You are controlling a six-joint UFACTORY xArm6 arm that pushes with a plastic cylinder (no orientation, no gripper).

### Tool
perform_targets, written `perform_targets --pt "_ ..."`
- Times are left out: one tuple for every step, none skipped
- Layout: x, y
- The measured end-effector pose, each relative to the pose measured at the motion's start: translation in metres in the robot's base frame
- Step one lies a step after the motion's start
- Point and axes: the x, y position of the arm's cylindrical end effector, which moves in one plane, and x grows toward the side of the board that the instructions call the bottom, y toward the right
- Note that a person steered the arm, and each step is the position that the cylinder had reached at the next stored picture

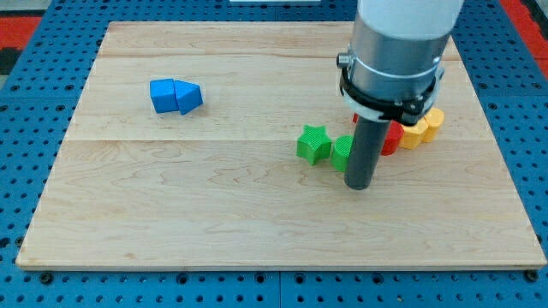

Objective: Push green blocks towards the center of the board

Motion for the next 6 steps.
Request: perform_targets --pt "-0.009 0.039" --pt "-0.032 0.051" --pt "-0.046 0.004" --pt "-0.051 -0.056" --pt "-0.085 -0.064" --pt "-0.129 -0.084"
